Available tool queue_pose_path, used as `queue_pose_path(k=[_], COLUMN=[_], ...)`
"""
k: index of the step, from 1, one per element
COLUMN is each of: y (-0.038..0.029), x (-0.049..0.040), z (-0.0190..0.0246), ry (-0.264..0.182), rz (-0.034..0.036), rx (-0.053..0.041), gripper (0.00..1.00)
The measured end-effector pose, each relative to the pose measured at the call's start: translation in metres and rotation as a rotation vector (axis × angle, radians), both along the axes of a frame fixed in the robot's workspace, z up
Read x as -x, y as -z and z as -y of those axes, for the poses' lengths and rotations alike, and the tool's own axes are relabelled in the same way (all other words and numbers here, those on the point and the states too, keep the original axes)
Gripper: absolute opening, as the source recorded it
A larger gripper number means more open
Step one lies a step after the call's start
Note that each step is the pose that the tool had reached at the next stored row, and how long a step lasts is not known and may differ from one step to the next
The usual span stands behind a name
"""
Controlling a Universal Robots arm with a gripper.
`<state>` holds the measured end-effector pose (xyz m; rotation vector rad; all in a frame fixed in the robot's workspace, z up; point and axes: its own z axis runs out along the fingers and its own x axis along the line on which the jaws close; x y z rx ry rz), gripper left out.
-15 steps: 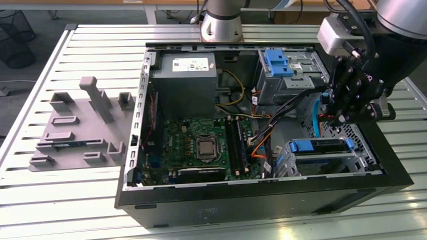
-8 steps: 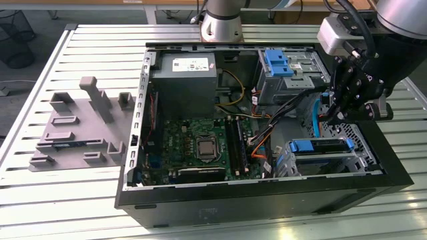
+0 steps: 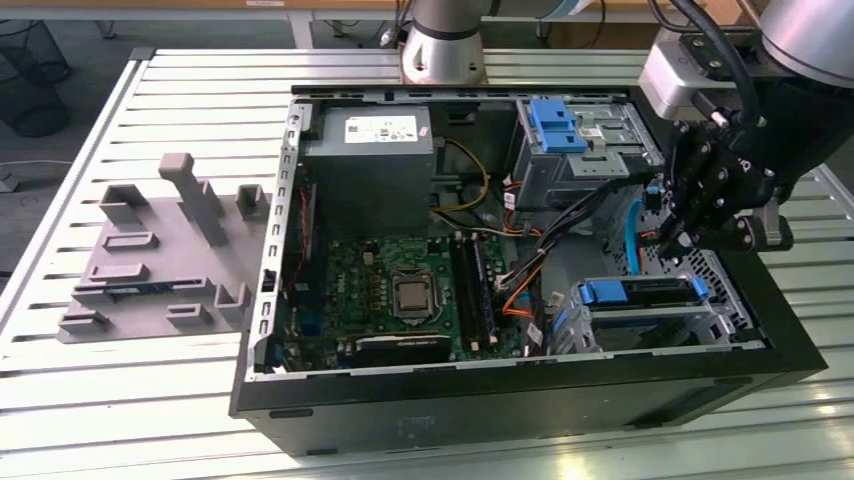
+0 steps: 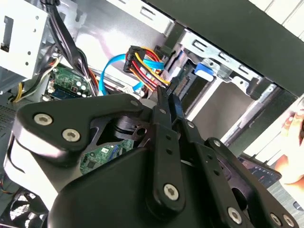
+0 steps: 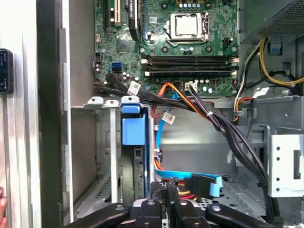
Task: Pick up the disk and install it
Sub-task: 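Insert the first disk wire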
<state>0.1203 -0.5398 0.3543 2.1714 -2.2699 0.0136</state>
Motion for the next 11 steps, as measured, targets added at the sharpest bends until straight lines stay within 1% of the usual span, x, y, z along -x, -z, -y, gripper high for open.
queue_pose_path(k=[1,3,5,11], y=[0.0001,0.0012,0.0025,0.0029], x=[0.0000,-0.0001,-0.0009,-0.0009], z=[0.0011,0.0020,0.0024,0.0025], ry=[0.002,0.005,0.006,0.006], rz=[-0.0034,-0.0122,-0.0170,-0.0174], rx=[0.0000,-0.0004,-0.0017,-0.0029], gripper=[0.17,0.17,0.17,0.17])
